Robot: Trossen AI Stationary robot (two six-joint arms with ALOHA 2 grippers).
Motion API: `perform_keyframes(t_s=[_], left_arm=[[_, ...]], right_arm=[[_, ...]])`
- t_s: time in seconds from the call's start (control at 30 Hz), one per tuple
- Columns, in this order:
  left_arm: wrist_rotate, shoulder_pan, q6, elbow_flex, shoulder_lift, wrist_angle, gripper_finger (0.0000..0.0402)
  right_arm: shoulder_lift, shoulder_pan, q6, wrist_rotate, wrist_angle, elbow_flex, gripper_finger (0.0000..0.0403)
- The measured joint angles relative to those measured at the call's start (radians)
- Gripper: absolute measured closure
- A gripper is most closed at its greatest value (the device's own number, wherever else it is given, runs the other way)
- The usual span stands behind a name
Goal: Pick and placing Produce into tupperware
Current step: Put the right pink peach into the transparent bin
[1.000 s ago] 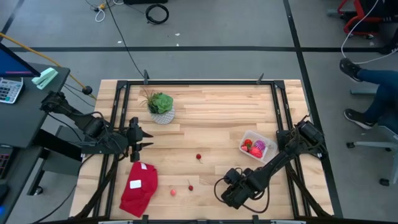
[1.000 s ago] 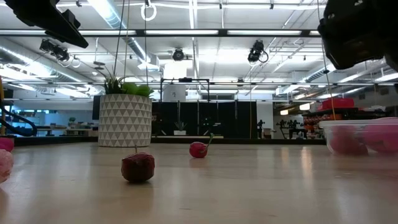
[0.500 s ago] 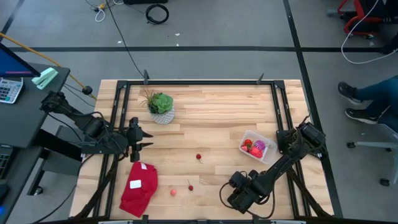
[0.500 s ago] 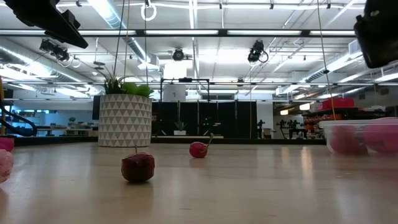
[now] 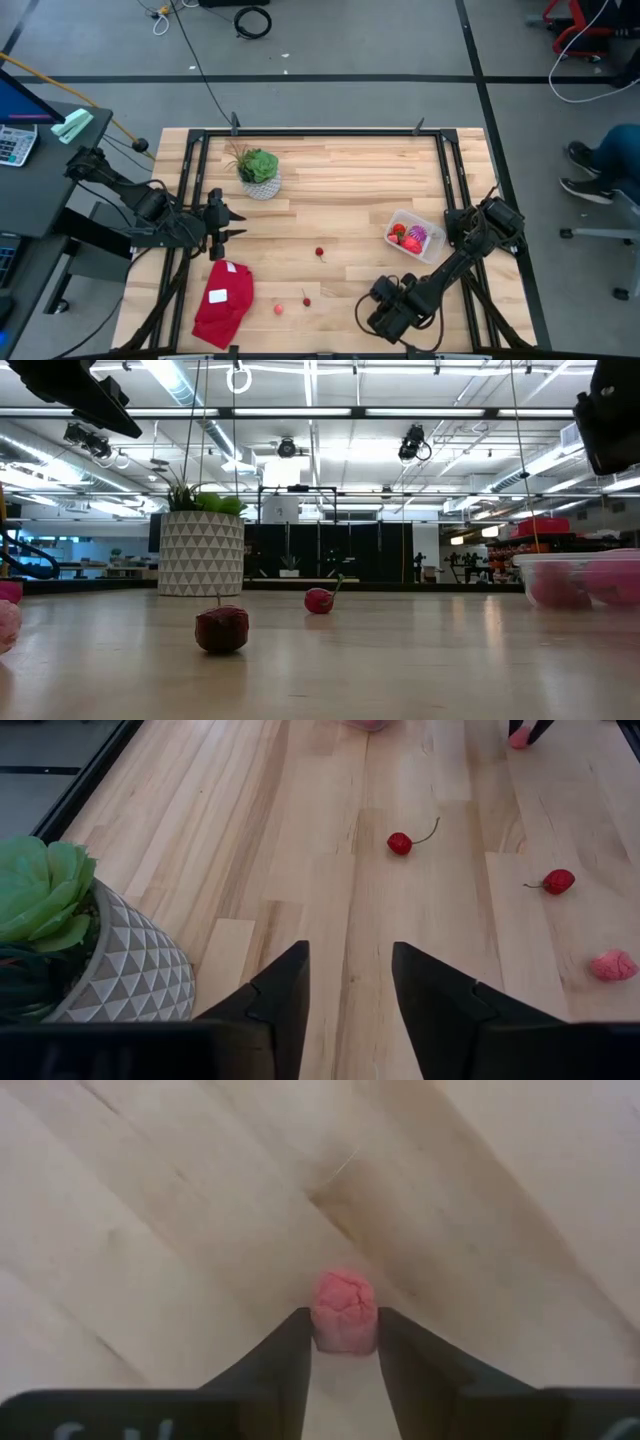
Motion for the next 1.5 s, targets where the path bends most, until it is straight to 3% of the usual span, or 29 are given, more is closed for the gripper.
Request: perform_keyframes(t_s=[0.33,0.83,1.17,1.5], left_arm=[[0.0,0.0,0.0,0.0,0.0,0.0,0.0259],[0.0,0.0,0.0,0.0,0.0,0.0,0.025],[0.0,0.0,0.0,0.0,0.0,0.0,0.0257],[0.0,0.0,0.0,0.0,0.0,0.0,0.026]], right_arm=[[-0.004,-0.038,0.039,0.001,0.003,-0.009,0.0331],[-0.02,-0.059,0.024,0.002,-0.048,-0.002,0.0333],[-0.107,-0.14,-0.074,0.225,-0.07,-0.001,0.0329],[-0.284,-0.237,-0.115,0.283,-0.3,-0.001,0.0331]])
